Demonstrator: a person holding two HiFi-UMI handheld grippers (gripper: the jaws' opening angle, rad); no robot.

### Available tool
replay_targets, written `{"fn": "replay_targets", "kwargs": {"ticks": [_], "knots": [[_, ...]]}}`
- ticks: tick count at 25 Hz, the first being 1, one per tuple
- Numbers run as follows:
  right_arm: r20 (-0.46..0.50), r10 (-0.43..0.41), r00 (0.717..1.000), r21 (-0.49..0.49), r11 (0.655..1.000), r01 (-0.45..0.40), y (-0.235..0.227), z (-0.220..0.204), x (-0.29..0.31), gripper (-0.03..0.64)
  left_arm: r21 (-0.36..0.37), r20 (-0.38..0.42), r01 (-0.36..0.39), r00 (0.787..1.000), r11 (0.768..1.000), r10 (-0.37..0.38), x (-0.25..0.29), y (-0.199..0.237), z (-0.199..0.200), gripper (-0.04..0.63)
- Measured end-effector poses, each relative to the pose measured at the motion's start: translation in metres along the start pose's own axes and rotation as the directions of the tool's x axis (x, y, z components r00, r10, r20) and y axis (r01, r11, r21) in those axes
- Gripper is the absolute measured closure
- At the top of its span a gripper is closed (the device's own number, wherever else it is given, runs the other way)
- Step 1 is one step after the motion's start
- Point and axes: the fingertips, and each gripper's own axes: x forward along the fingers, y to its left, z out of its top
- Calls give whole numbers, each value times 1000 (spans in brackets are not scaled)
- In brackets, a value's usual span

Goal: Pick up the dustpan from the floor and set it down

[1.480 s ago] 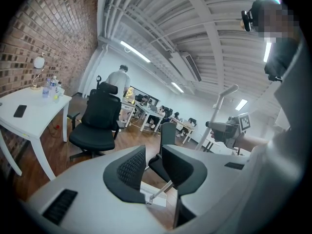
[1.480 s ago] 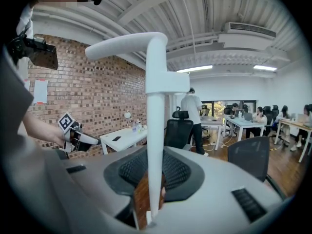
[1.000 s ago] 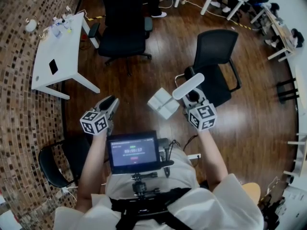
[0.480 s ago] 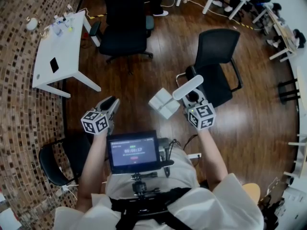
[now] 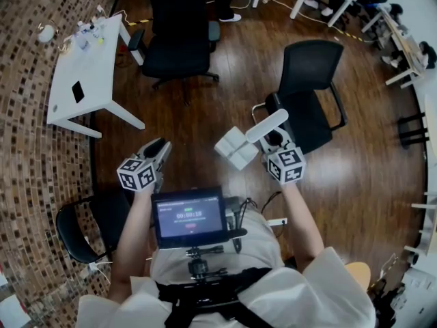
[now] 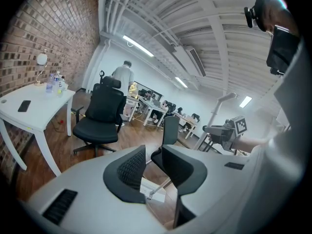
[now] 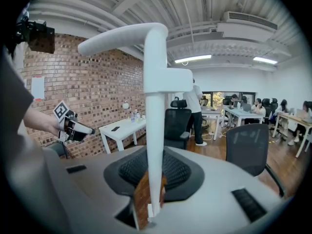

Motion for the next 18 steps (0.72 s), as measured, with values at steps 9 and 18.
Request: {"fn": "replay_targets", "kwargs": {"ticks": [9,18], "knots": [[-30,-3,1000,6,1000,3,-10,-18,9,515,-3,-17,-14,1000,1000,14,3,1,-5,500],[-71,-2,997,9,1000,3,-21,-39,21,515,-6,-30,-28,999,1000,28,11,3,-10,500]]}}
